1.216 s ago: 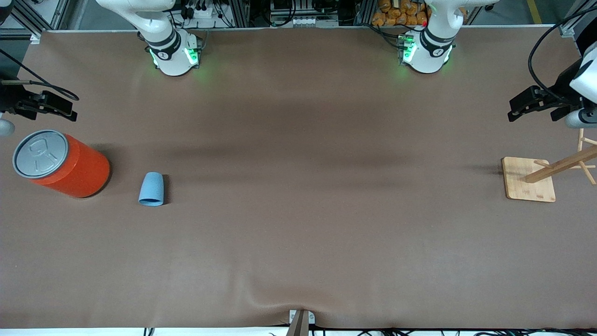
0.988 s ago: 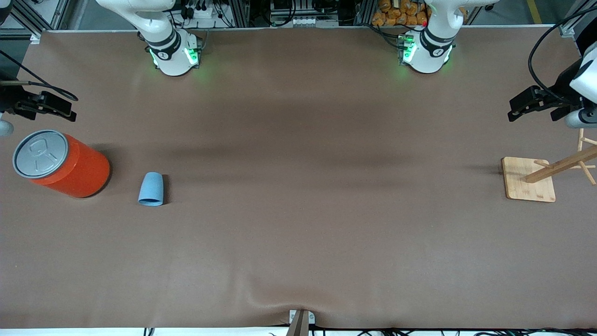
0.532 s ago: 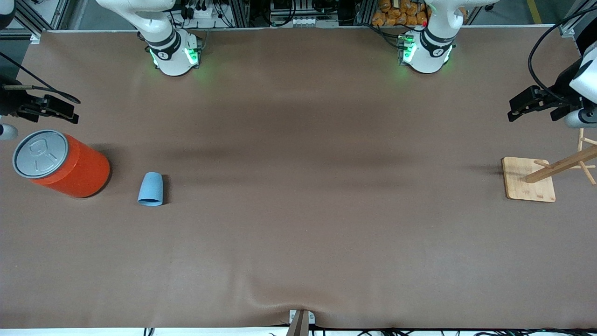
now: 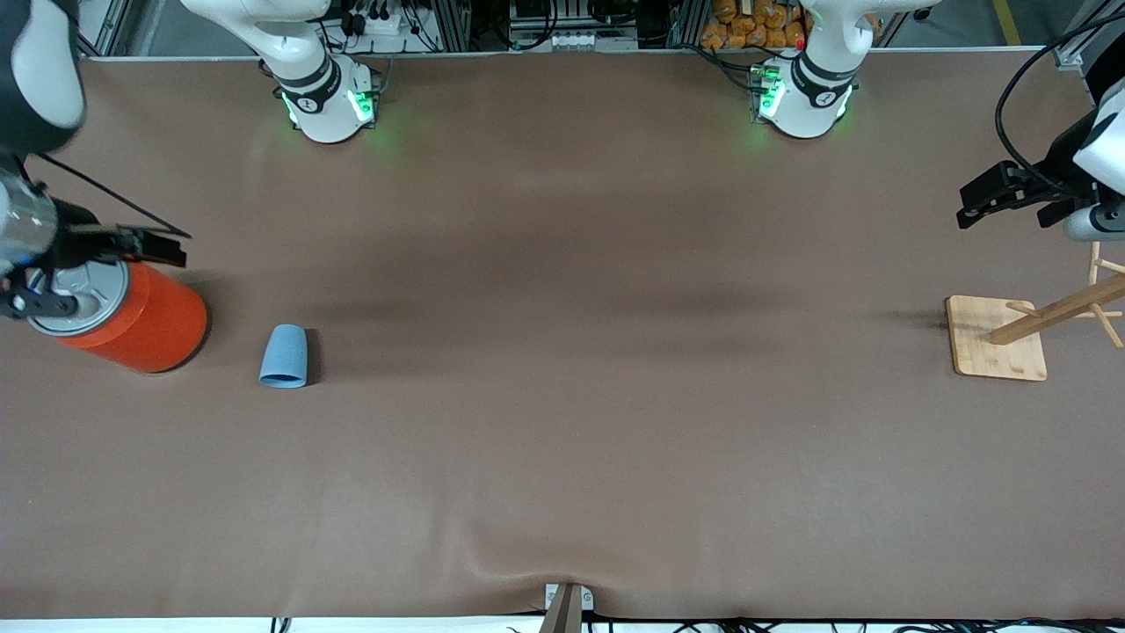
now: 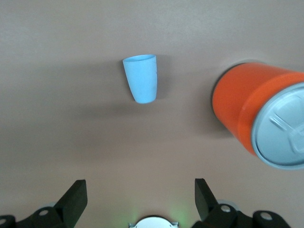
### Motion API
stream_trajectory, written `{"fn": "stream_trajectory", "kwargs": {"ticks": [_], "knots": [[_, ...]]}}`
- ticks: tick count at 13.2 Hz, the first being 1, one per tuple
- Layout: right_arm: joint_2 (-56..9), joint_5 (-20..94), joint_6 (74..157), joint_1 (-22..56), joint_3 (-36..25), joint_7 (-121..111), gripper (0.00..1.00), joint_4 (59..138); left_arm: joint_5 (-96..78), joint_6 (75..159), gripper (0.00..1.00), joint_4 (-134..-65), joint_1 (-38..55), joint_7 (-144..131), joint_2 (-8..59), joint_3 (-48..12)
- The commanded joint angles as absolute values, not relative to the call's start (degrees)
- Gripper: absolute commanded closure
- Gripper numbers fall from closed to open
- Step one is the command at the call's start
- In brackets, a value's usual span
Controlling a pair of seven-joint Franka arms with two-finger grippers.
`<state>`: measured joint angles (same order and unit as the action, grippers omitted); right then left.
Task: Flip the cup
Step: 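Reach the right gripper down to the blue cup lying on its side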
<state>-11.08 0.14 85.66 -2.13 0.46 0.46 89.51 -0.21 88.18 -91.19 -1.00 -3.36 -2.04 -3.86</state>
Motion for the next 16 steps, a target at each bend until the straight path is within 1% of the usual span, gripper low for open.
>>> {"fn": "stream_trajectory", "kwargs": {"ticks": [1,5,8,11,12,13,16], "knots": [[-18.5,-0.3,90.6,-2.4,0.9,-0.4,0.00,88.9,-1.0,87.0,0.00,-89.9,-0.9,-2.5,-1.6,-3.6],[-23.6,-0.2,98.9,-0.6,1.0,-0.4,0.00,93.6,-1.0,87.0,0.00,-90.0,-0.9,-2.3,-1.6,-3.6],[-24.5,-0.3,110.1,1.8,1.0,-0.4,0.00,101.4,-1.0,87.0,0.00,-89.9,-0.9,-2.5,-1.6,-3.6],[-25.1,-0.4,120.0,1.4,0.9,-3.0,0.00,108.1,-1.0,87.0,0.00,-90.0,-1.0,-2.2,-1.6,-3.6],[-26.0,-0.4,123.5,1.0,0.8,-4.8,0.00,109.4,-1.0,87.0,0.00,-90.0,-1.0,-2.2,-1.6,-3.5],[-27.2,-0.4,125.2,0.2,0.8,-6.6,0.00,109.5,-1.0,87.0,0.00,-89.9,-1.0,-2.2,-1.6,-3.5],[-29.5,-0.7,128.7,-1.6,0.8,-11.4,0.00,109.4,-1.1,87.0,0.00,-90.0,-1.0,-2.3,-1.5,-3.6]]}}
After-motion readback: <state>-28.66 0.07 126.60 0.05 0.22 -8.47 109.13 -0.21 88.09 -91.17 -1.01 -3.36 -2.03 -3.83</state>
